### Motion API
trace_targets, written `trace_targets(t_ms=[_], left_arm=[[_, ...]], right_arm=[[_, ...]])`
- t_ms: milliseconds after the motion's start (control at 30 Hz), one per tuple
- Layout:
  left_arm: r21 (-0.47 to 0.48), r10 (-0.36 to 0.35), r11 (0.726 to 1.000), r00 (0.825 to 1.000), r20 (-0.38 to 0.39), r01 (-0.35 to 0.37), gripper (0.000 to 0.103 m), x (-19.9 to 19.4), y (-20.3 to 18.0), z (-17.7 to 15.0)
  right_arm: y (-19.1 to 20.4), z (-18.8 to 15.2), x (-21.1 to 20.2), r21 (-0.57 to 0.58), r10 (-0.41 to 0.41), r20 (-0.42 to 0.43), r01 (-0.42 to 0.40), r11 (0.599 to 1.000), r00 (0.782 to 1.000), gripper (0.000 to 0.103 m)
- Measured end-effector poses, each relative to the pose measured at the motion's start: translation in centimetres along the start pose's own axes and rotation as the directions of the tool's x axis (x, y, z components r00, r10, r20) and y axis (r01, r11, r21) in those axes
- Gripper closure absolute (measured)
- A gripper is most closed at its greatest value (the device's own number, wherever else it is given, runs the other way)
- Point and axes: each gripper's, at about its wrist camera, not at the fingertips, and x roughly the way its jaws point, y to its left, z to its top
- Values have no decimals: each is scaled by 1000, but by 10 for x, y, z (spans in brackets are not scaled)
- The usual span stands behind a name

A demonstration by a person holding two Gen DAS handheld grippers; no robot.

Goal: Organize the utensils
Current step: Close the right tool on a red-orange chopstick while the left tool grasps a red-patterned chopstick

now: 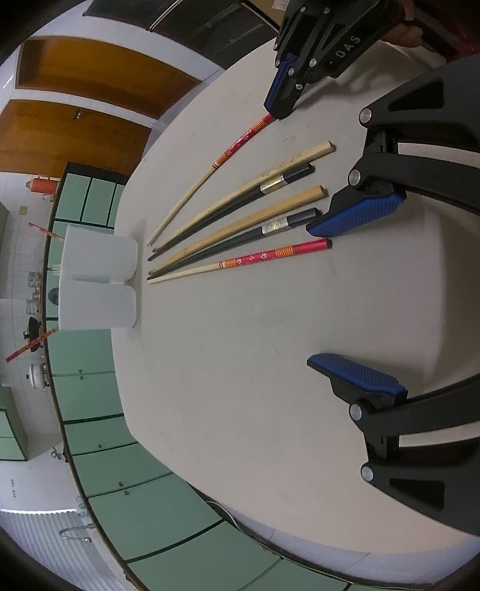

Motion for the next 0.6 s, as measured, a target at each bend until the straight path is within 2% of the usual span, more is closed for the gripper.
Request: trace_targets(t_ms=[133,200,333,367,600], left_arm=[[15,-4,1000,1000,10,4,59,2,-6,1],[30,-3,1000,1000,16,3,65,2,-10,1],[38,-16,999,1000,23,15,95,2,-14,1],[40,-17,999,1000,25,16,97,2,-15,0],[28,-8,1000,999,48,6,98,-5,-15,4]], right_arm=[[1,-1,1,-2,6,3,-6,1000,1000,94],[1,-1,1,-3,7,6,-7,1000,1000,94],[1,-2,3,-3,8,13,-8,1000,1000,95],[1,-2,3,-5,5,15,-5,1000,1000,97],[1,0,0,-1,14,15,-14,1000,1000,98]])
